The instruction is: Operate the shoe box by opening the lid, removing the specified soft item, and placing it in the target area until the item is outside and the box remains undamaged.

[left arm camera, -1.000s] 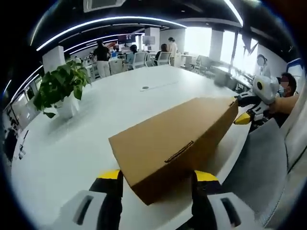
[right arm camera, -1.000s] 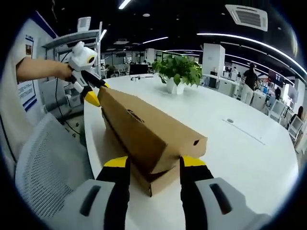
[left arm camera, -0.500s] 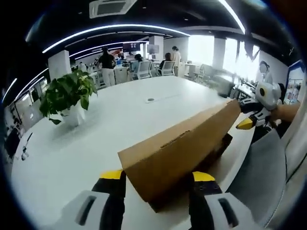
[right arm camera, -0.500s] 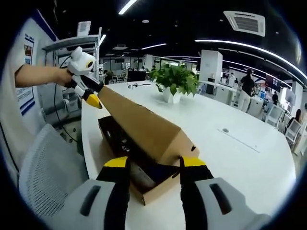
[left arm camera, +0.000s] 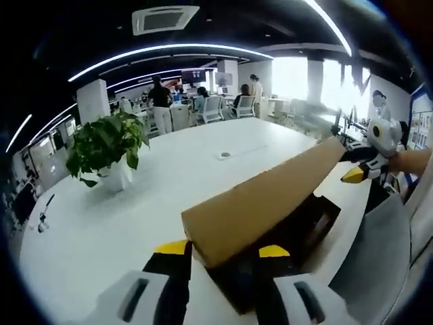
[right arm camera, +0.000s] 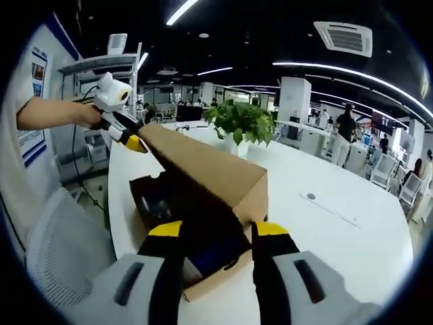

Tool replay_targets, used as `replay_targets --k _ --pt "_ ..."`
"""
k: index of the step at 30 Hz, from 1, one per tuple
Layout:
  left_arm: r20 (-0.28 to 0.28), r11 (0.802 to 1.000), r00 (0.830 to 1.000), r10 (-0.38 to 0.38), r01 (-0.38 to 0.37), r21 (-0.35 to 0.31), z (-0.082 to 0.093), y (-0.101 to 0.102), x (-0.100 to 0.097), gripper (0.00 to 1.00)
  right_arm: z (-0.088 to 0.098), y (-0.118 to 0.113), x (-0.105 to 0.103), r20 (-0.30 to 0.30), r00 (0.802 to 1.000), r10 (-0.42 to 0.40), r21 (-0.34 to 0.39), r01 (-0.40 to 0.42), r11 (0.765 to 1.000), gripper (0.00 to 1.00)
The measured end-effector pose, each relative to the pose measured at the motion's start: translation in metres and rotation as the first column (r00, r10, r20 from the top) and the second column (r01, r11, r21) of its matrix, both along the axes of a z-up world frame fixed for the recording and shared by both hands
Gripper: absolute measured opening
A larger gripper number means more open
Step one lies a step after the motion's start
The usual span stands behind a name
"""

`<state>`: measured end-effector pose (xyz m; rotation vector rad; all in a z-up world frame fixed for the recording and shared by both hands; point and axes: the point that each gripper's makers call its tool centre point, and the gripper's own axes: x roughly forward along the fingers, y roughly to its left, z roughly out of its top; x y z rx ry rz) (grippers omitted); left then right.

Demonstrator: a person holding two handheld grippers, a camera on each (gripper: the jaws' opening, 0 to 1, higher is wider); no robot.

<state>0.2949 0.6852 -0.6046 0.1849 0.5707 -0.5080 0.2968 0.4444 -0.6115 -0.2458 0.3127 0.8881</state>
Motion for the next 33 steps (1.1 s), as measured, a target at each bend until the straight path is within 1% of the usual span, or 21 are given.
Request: replay_targets --k 3,8,16,20,26,30,33 --pt "0.015 1.0 1.0 0.006 -0.006 -0.004 0.004 0.001 0.007 0.33 0.004 0.0 0.006 0.008 1.0 -0.006 0.005 0.006 1.0 0.36" --pt "0.035 1.0 0.999 0.008 -0.008 0.008 0.008 0.004 0.016 0.29 0.008 0.001 0.014 0.021 1.0 -0.012 0.01 0.012 1.0 0.36" --pt "0.067 0.999 0.998 0.015 -0.017 0.029 0.013 0.011 0.03 0.19 0.013 0.001 0.025 0.032 0.999 -0.014 0.015 0.014 1.0 0.36" --pt "0.074 0.999 0.997 0.024 -0.027 0.038 0.016 0.012 0.038 0.15 0.016 0.001 0.032 0.035 0.999 -0.018 0.018 0.018 1.0 0.35" --pt "0.087 0.997 0.996 0.03 -0.036 0.071 0.019 0.014 0.048 0.12 0.019 0.0 0.046 0.043 0.999 -0.024 0.016 0.023 1.0 0.32" --pt "0.095 0.995 0.995 0.028 -0.037 0.088 0.02 0.017 0.054 0.08 0.02 -0.001 0.053 0.048 0.998 -0.028 0.015 0.027 1.0 0.3" --pt "0.1 0.995 0.995 0.032 -0.041 0.088 0.021 0.018 0.058 0.07 0.02 -0.002 0.057 0.052 0.998 -0.031 0.019 0.03 0.999 0.29"
